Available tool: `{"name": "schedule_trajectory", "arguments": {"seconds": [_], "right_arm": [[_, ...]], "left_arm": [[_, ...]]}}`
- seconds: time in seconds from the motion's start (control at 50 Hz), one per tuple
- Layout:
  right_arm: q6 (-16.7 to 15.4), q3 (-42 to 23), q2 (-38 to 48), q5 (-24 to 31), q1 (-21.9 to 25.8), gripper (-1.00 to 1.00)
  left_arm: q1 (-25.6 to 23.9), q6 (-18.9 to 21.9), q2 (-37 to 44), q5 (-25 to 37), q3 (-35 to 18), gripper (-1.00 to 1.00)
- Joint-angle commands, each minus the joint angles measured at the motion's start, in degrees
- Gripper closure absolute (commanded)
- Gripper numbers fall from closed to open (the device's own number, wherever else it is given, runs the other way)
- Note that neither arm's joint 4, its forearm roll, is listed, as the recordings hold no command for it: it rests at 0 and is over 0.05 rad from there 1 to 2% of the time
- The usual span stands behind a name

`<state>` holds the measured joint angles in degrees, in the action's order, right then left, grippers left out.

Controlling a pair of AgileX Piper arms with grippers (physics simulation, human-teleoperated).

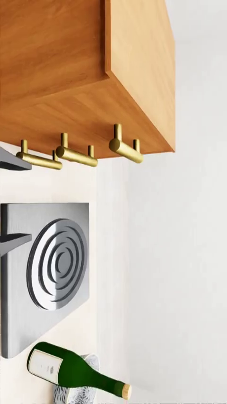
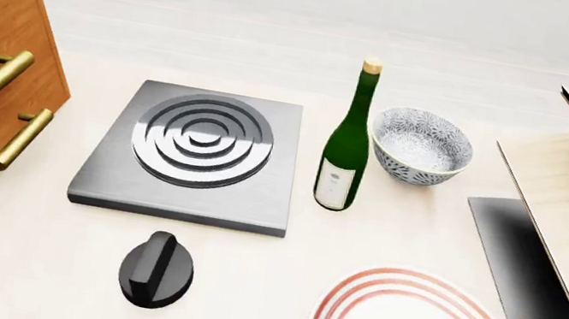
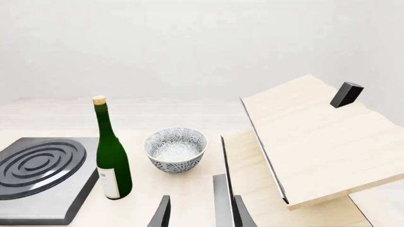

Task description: Turn on the stove.

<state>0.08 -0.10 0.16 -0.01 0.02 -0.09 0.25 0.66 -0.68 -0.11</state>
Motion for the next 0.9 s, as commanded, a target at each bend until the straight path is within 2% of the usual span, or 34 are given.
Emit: {"name": "schedule_trajectory", "arguments": {"seconds": [0.02,0.18,0.24,0.26,0.3,0.32,0.34,0.36,0.4,0.44,0.48,0.54,0.58,0.64,0.68,0.7,0.74,0.9], "right_arm": [[0.6,-0.2,0.3,0.1,0.0,-1.00],[0.6,-0.2,0.3,0.1,0.0,-1.00],[0.6,-0.2,0.4,0.0,0.0,-1.00],[0.6,-0.2,0.4,-0.1,0.0,-1.00],[0.6,-0.1,0.4,-0.1,0.0,-1.00],[0.6,-0.1,0.4,-0.1,0.0,-1.00],[0.6,-0.1,0.4,-0.1,0.0,-1.00],[0.6,-0.1,0.3,0.0,0.0,-1.00],[0.6,-0.1,0.4,-0.1,0.0,-1.00],[0.6,-0.1,0.4,0.0,0.0,-1.00],[0.6,-0.1,0.3,0.1,0.0,-1.00],[0.6,-0.1,0.4,-0.1,0.0,-1.00],[0.6,-0.1,0.3,0.0,0.0,-1.00],[0.6,-0.1,0.3,0.0,0.0,-1.00],[0.6,-0.2,0.2,0.2,0.0,-1.00],[0.6,-0.2,0.2,0.3,0.0,-1.00],[0.6,-0.2,0.3,0.1,0.0,-1.00],[0.6,-0.2,0.4,0.0,0.0,-1.00]], "left_arm": [[-0.9,-0.3,0.0,0.4,-0.1,-1.00],[-2.8,1.4,1.6,-0.8,0.0,-1.00],[-3.5,2.6,5.7,-3.2,-0.5,-1.00],[-4.1,3.9,9.5,-4.4,-1.6,-1.00],[-4.7,4.0,10.1,-4.2,-2.1,-1.00],[-5.0,5.8,15.0,-5.7,-3.1,-1.00],[-5.3,5.3,15.9,-5.4,-3.9,-1.00],[-4.3,7.2,16.6,-4.5,-5.5,-1.00],[-5.0,5.5,19.3,-3.4,-8.3,-1.00],[-5.0,9.8,19.3,-2.6,-9.7,-1.00],[-5.7,8.4,21.4,-1.4,-12.1,-1.00],[-8.4,11.4,24.2,0.3,-15.0,-1.00],[-9.2,10.1,27.4,1.5,-17.2,-1.00],[-10.6,11.0,30.2,3.3,-20.0,-1.00],[-11.2,9.8,32.4,4.7,-21.6,-1.00],[-12.7,7.4,34.4,6.0,-23.0,-1.00],[-13.2,9.2,34.3,7.0,-23.8,-1.00],[-17.5,8.4,39.7,12.9,-29.6,-1.00]]}}
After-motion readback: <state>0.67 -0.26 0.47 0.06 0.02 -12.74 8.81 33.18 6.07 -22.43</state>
